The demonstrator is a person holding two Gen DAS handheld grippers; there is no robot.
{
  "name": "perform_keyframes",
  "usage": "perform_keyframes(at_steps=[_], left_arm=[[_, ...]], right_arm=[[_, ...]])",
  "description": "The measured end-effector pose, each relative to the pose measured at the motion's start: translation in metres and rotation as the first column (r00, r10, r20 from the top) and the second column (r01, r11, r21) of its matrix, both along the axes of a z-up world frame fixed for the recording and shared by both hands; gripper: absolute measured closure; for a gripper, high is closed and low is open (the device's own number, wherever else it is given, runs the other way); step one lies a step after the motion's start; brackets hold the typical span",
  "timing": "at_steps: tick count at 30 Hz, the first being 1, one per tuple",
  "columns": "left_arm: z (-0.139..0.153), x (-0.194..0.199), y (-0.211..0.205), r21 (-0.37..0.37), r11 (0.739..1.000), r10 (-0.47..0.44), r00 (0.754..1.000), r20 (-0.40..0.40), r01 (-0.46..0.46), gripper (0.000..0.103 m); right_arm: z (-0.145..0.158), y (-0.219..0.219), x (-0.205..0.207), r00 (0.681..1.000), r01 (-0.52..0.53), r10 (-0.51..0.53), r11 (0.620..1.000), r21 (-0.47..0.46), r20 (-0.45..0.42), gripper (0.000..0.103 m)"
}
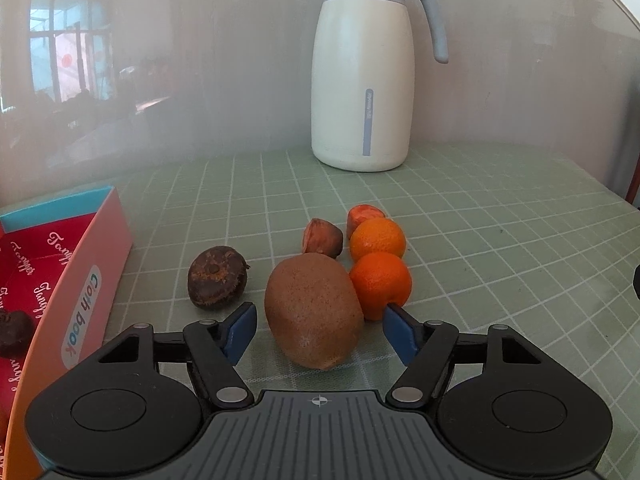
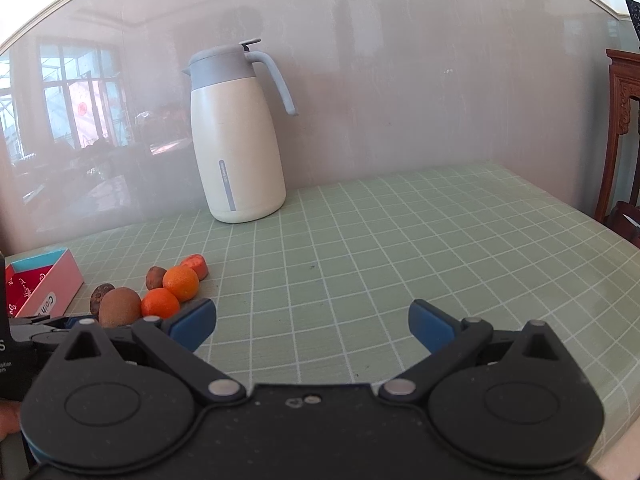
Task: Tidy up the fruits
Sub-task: 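Move the left tool to the brown kiwi and close on it, then carry the kiwi with the left tool into the red box and release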
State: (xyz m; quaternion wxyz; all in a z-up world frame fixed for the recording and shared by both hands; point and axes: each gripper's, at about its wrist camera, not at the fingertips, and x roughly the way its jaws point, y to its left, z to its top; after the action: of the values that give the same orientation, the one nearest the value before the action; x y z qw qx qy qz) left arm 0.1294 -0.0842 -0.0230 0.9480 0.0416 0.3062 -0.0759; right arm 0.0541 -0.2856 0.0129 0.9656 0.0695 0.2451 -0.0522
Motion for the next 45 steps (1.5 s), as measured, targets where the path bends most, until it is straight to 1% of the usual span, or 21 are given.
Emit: perform_keyframes(at_steps=[3,4,6,7,9,11,16,20,25,36,45], left_arm=[[0.000,0.000,-0.001,-0.001,1.000,-0.006,1.000,0.004,0.006,0.035],[0.000,-0.001,-0.001,-0.004,1.000,-0.012,1.000,0.004,0.012,0.039],[0.001,-0.001,-0.001,-0.004,1.000,-0.011,1.000,0.007,0.011,0.040],[0.001,-0.001,0.000,-0.008,1.000,-0.009,1.000,0.007,0.009,0.042],[0.001,-0.002,0.003,-0.017,1.000,0.000,1.000,0.008,0.000,0.051],[0.001,-0.001,0.005,-0.029,1.000,-0.001,1.000,0.003,0.001,0.051],[0.001,-0.002,0.001,0.000,1.000,-0.006,1.000,0.012,0.006,0.051],[0.001,0.002,0.001,-0.015,1.000,0.001,1.000,0.013,-0.001,0.051],[0.000,0.008,-0.001,-0.012,1.000,0.002,1.000,0.015,-0.002,0.050],[-0.001,0.007,0.005,-0.065,0.998,0.020,1.000,0.020,-0.018,0.051],[0.011,-0.014,0.009,-0.046,0.999,0.008,0.995,0.097,-0.003,0.051]], right_arm=[[-0.001,0.000,0.000,1.000,-0.001,0.001,1.000,0.000,-0.003,0.000],[0.000,0.000,0.000,1.000,-0.001,0.001,1.000,0.002,-0.002,0.000],[0.000,0.000,0.000,1.000,-0.001,0.001,1.000,0.004,-0.001,0.000],[0.000,-0.001,0.000,1.000,-0.001,0.002,1.000,0.005,-0.001,0.000],[0.000,-0.001,0.000,1.000,-0.004,0.004,1.000,0.007,-0.001,0.000],[0.000,0.000,0.000,1.000,-0.007,0.007,1.000,0.005,-0.002,0.000],[0.000,0.001,0.000,1.000,-0.012,0.012,1.000,0.005,0.000,0.000],[0.000,0.001,-0.001,1.000,-0.012,0.012,1.000,0.005,-0.001,0.000],[-0.001,0.001,0.002,1.000,-0.016,0.016,1.000,0.008,-0.009,0.000],[-0.003,0.006,0.005,0.999,-0.036,0.036,0.999,0.000,-0.015,0.000],[-0.003,0.003,0.004,1.000,-0.026,0.026,1.000,0.000,-0.015,0.000]])
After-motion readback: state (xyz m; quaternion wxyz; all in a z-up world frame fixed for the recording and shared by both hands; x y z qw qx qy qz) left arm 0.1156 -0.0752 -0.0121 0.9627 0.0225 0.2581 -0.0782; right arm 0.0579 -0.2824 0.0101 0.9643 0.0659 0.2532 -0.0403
